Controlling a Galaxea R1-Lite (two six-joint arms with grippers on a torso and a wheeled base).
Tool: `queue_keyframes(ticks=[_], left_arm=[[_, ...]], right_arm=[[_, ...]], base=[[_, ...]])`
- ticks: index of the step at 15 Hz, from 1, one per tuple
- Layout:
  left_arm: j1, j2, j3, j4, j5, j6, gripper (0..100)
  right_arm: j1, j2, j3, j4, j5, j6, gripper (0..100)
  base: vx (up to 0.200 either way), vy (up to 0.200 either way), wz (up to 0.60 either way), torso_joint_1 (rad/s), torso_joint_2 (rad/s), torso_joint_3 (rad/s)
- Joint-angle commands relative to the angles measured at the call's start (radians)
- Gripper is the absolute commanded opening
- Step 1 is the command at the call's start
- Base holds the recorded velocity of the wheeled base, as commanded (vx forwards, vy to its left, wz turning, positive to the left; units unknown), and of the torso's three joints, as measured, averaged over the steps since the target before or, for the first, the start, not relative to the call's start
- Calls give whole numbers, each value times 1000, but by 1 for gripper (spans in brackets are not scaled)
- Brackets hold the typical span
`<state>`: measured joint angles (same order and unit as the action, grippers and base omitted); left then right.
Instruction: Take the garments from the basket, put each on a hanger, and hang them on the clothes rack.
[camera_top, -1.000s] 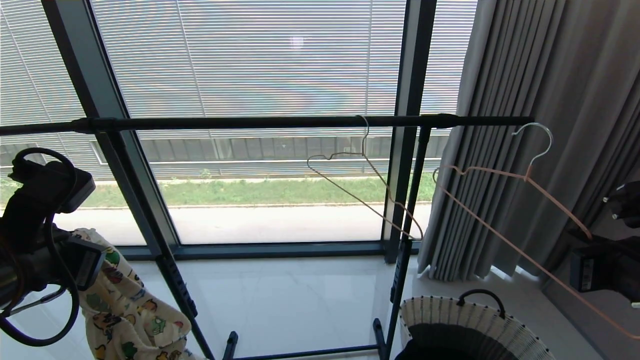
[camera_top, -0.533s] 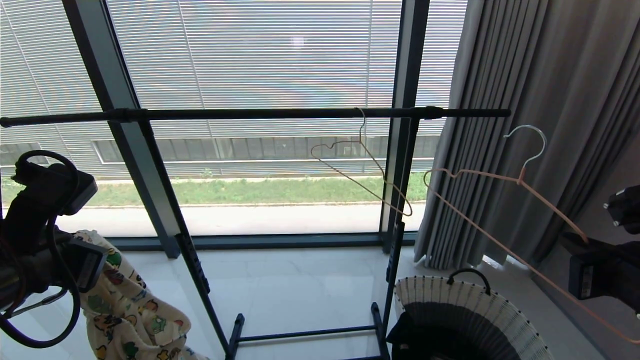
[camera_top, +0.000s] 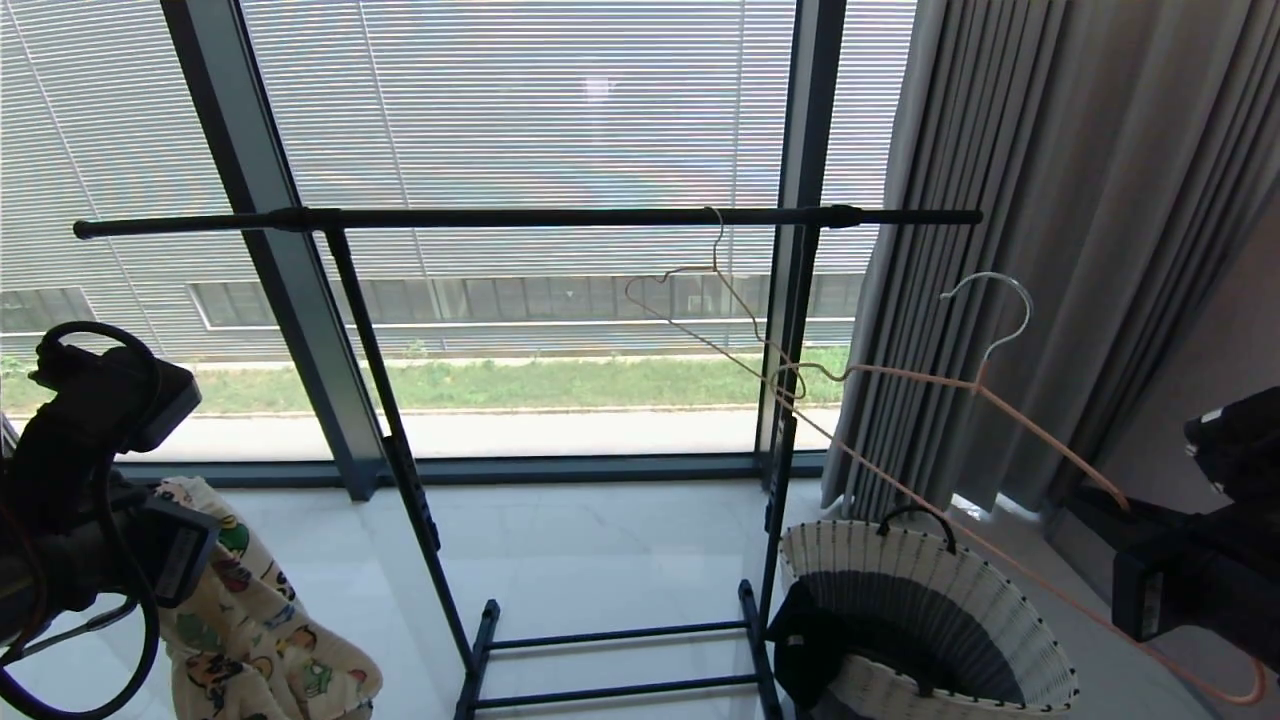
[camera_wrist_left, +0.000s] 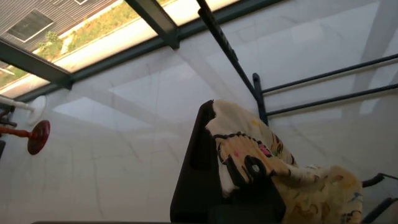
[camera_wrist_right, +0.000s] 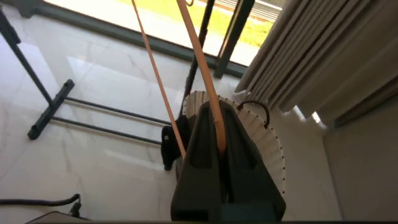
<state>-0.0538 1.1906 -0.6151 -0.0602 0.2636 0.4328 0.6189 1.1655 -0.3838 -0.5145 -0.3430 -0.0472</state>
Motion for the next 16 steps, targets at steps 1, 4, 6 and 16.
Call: queue_keyframes(ticks=[1, 4, 6, 16], left_arm=[[-3, -22, 11, 0, -52, 0, 0], [-41, -25, 3, 0, -87, -8, 0], [-93, -9, -15, 0, -86, -60, 0], [-307, 405, -256, -173, 212, -379, 0]], right_arm=[[12, -12, 19, 1, 55, -6, 0], [15, -17, 52, -6, 191, -60, 0], [45, -15, 75, -19, 229, -66, 0], [216, 148, 66, -217, 309, -54, 0]], base=[[0, 0, 0, 0, 0, 0], [0, 0, 0, 0, 0, 0], [0, 0, 0, 0, 0, 0], [0, 0, 0, 0, 0, 0]])
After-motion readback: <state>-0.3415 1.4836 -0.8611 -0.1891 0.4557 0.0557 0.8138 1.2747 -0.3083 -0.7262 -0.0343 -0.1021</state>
